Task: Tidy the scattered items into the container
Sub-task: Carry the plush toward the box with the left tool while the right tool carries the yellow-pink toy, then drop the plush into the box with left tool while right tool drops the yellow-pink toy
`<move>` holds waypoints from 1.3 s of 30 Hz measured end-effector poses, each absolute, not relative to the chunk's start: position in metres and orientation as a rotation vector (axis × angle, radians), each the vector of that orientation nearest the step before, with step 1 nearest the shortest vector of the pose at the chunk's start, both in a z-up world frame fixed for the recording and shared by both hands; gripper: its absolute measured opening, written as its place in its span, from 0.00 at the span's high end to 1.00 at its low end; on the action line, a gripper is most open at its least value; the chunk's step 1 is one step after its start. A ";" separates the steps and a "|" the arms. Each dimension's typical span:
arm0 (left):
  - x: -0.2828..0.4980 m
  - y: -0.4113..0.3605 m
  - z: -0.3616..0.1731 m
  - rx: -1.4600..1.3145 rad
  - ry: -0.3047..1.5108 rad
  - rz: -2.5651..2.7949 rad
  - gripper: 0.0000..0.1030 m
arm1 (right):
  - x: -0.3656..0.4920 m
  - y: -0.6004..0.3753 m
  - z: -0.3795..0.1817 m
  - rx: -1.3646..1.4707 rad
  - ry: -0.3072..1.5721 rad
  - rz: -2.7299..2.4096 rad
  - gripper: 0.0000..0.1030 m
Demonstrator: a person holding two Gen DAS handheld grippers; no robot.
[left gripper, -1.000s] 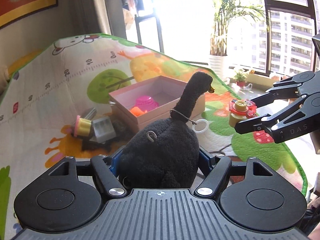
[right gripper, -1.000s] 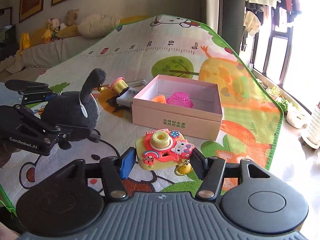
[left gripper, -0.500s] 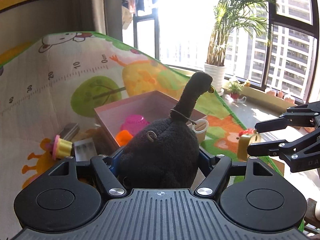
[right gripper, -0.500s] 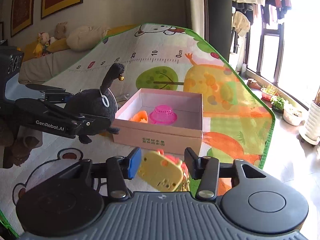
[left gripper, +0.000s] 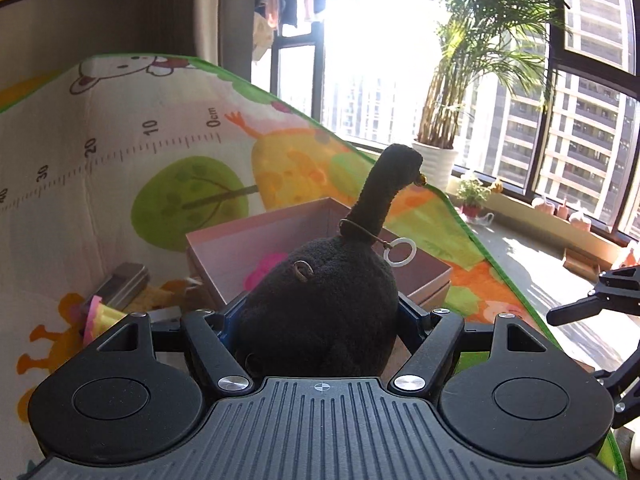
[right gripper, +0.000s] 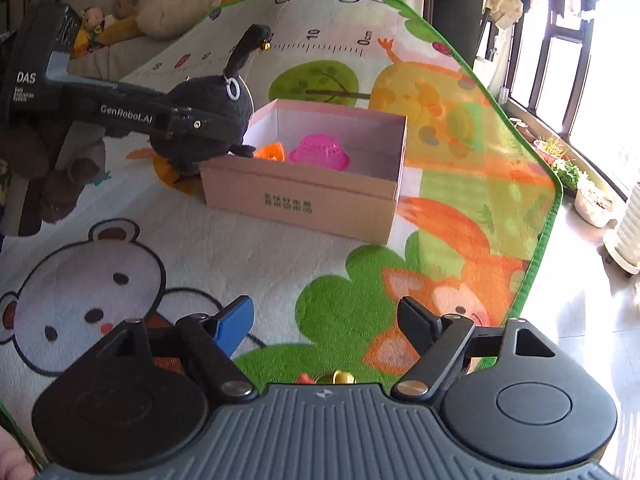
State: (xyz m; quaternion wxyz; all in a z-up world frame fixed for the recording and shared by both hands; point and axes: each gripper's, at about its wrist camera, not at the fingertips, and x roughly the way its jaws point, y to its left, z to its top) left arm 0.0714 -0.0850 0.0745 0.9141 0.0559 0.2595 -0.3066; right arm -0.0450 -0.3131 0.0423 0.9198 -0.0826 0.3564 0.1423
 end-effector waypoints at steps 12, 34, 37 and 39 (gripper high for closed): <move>0.031 -0.079 0.035 0.153 0.680 -0.616 0.24 | -0.074 -0.329 0.020 -0.105 0.819 0.185 0.23; -0.008 -0.083 0.025 0.270 0.672 -0.616 0.08 | -0.062 -0.296 0.020 -0.055 0.787 0.226 0.52; -0.007 -0.089 0.023 0.293 0.659 -0.619 0.07 | -0.061 -0.297 0.018 -0.053 0.789 0.227 0.52; -0.005 -0.093 0.020 0.307 0.655 -0.615 0.07 | -0.060 -0.297 0.017 -0.050 0.791 0.227 0.52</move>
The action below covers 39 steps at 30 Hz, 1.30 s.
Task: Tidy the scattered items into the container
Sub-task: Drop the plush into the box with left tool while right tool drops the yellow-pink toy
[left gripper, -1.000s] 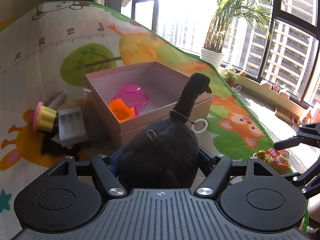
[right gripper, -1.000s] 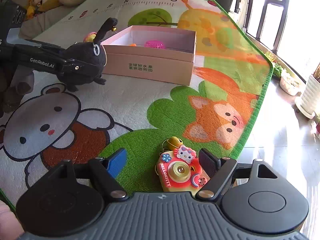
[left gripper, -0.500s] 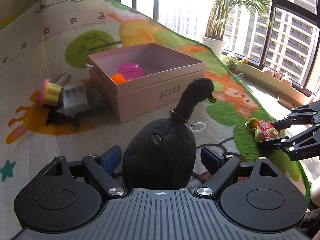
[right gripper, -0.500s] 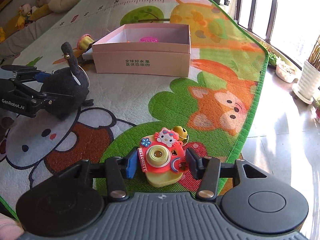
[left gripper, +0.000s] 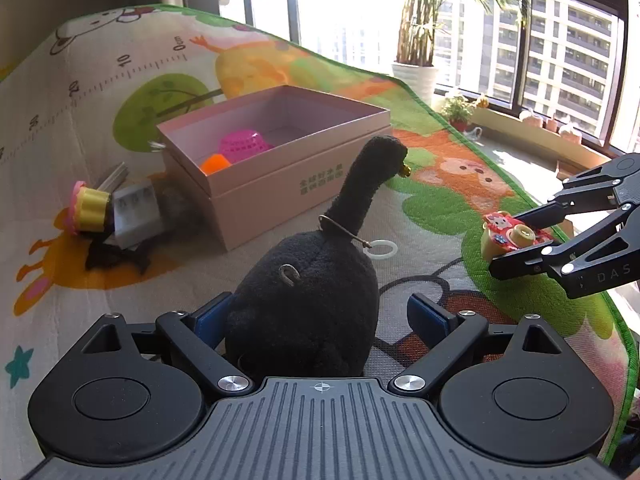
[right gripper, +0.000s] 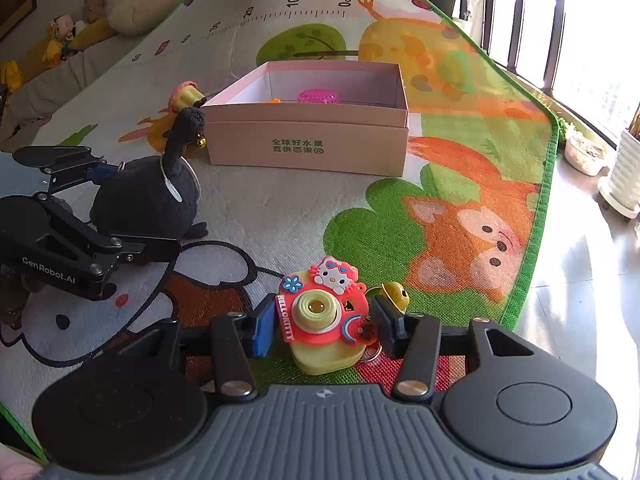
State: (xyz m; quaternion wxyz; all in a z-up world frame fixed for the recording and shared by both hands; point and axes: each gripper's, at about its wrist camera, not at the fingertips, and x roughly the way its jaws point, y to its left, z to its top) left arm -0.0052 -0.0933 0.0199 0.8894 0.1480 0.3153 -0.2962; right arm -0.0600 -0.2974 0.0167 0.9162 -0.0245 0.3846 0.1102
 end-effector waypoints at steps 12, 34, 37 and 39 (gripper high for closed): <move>0.007 -0.100 0.014 0.319 0.655 -0.579 0.23 | -0.061 -0.297 0.016 -0.051 0.794 0.226 0.52; 0.026 -0.101 0.106 0.275 0.388 -0.623 0.26 | -0.013 -0.321 0.096 0.027 0.641 0.247 0.57; 0.052 -0.110 0.120 0.271 0.324 -0.602 0.26 | 0.019 -0.324 0.117 0.056 0.586 0.253 0.57; 0.071 -0.117 0.122 0.251 0.310 -0.589 0.26 | 0.045 -0.323 0.126 0.076 0.560 0.247 0.57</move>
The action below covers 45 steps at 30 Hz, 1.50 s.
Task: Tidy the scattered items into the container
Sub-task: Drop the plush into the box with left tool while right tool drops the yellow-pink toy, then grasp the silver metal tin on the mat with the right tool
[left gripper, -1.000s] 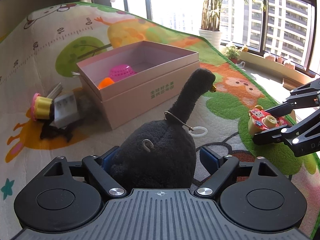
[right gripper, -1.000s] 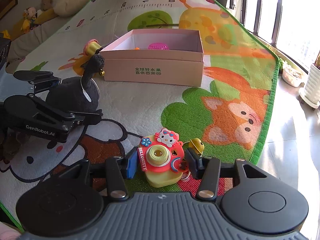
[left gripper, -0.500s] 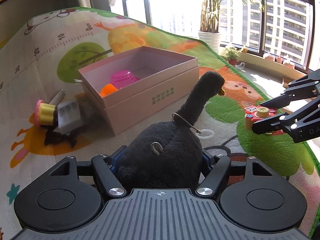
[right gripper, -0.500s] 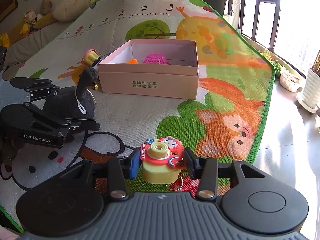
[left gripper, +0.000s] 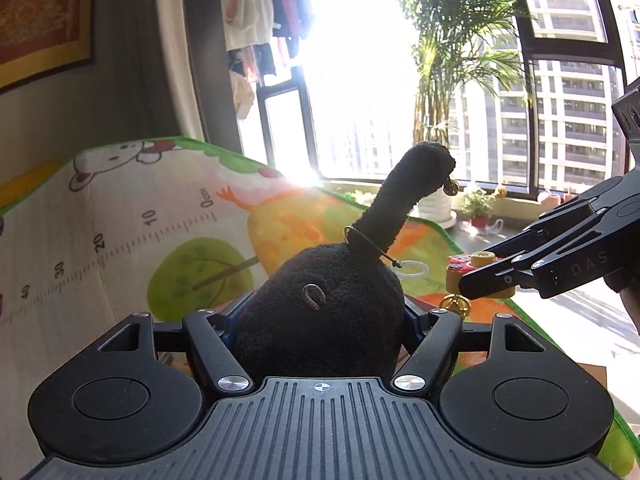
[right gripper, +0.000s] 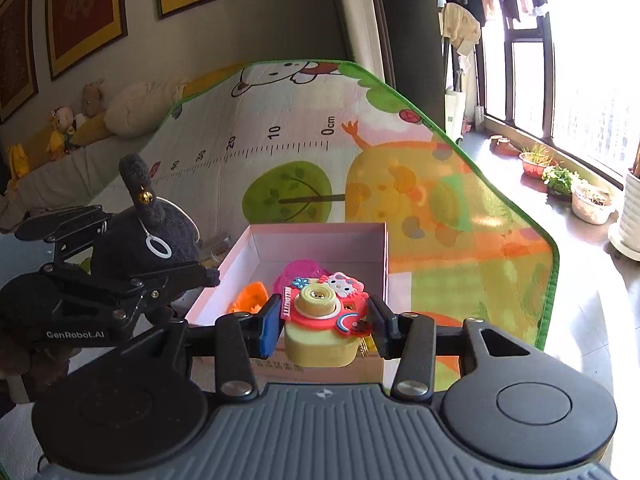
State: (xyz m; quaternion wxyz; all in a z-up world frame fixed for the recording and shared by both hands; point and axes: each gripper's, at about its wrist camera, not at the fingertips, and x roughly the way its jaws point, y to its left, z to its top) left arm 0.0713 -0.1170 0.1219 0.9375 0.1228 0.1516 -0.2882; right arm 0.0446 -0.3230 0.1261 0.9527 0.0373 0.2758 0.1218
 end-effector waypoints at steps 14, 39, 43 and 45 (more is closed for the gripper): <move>0.086 -0.035 0.085 0.132 0.415 -0.459 0.02 | 0.135 -0.323 0.119 0.264 0.575 0.205 0.48; 0.058 0.048 0.009 -0.033 0.601 -0.246 0.00 | 0.229 -0.055 0.076 -0.122 0.774 0.374 0.43; 0.059 0.060 0.011 -0.119 0.598 -0.241 0.00 | 0.276 -0.039 0.064 -0.190 0.817 0.333 0.26; 0.061 0.063 0.011 -0.146 0.608 -0.248 0.00 | 0.290 -0.023 0.052 -0.310 0.827 0.325 0.21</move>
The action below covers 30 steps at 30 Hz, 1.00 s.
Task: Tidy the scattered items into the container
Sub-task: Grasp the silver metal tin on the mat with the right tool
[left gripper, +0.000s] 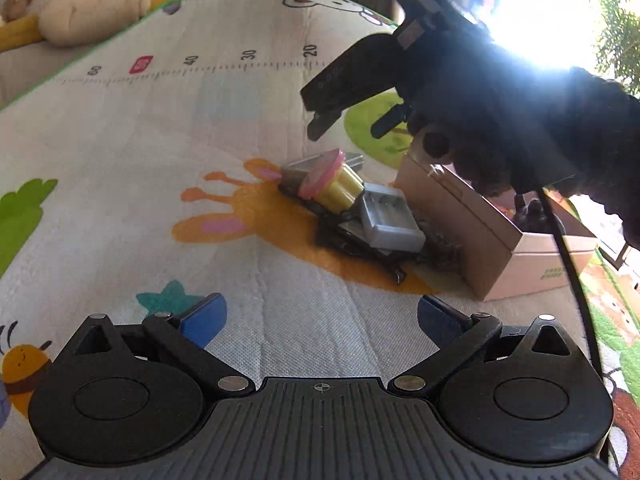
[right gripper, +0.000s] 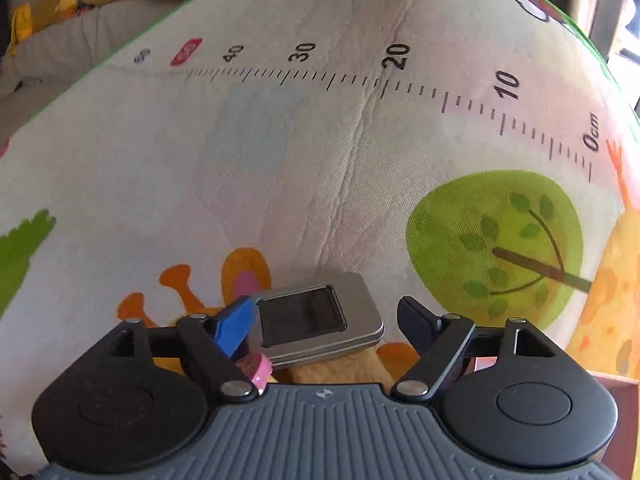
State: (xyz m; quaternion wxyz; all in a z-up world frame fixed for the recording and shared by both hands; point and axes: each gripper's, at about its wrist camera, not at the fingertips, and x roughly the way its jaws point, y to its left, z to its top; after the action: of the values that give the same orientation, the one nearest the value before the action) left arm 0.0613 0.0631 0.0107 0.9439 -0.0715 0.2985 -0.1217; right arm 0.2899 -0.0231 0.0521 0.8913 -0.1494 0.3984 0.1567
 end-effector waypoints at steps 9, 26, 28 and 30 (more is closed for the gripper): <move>0.066 0.071 0.006 -0.199 0.640 -0.279 0.00 | 0.309 0.007 0.016 -0.458 0.905 0.366 0.21; 0.064 0.070 0.005 -0.188 0.634 -0.286 0.00 | 0.314 -0.017 0.036 -0.440 0.918 0.370 0.00; 0.064 0.071 0.004 -0.191 0.638 -0.290 0.00 | 0.316 -0.009 0.025 -0.499 0.925 0.391 0.00; 0.065 0.070 0.004 -0.190 0.639 -0.292 0.00 | 0.317 -0.005 0.019 -0.493 0.947 0.424 0.00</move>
State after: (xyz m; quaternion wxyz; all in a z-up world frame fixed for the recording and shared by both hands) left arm 0.0647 0.0702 0.0041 0.9345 -0.0931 0.3125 -0.1429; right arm 0.3170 -0.0047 0.0193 0.8397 -0.2330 0.4478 0.2003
